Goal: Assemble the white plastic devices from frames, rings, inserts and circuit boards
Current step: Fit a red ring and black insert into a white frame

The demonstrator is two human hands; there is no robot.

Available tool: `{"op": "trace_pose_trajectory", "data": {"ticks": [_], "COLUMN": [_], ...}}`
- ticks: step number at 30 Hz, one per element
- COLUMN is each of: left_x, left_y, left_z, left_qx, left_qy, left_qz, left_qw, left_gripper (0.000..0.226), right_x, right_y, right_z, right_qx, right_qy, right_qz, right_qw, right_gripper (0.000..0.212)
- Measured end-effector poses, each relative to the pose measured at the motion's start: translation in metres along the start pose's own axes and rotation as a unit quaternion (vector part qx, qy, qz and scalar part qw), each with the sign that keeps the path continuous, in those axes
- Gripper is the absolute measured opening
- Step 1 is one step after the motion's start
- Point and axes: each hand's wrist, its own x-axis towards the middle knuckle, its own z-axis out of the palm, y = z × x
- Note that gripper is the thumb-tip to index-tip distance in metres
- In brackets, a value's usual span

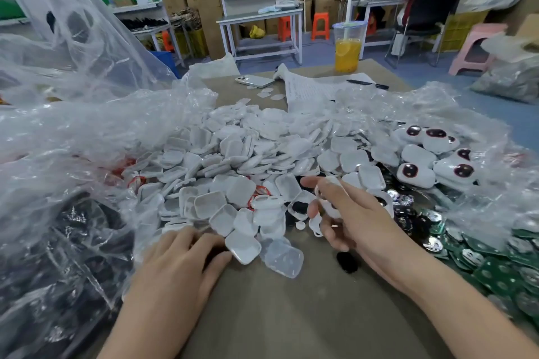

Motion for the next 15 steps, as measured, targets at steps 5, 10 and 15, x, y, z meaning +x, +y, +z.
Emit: {"op": "trace_pose_trajectory", "data": {"ticks": [5, 10, 15], "left_x": [0.016, 0.023, 0.051], "left_y": [0.011, 0.015, 0.040], "left_z": [0.005, 0.007, -0.012], "left_qx": [-0.016, -0.026, -0.367], "left_qy": [-0.011, 0.021, 0.092], "left_qz": [0.055, 0.102, -0.084], "left_qw": [0.998, 0.994, 0.922], "left_gripper": [0.018, 0.024, 0.019], "right_x": [0.000, 0.003, 0.004], "right_y": [0.002, 0.002, 0.001], "right_z": [-0.003, -0.006, -0.006], "right_qx": [-0.001, -0.004, 0.020], "right_qy": [0.022, 0.041, 0.042], "right_qz": [-0.005, -0.008, -0.023], "right_qw": [1.000, 0.999, 0.999], "right_gripper": [0.034, 0.025, 0.026]}}
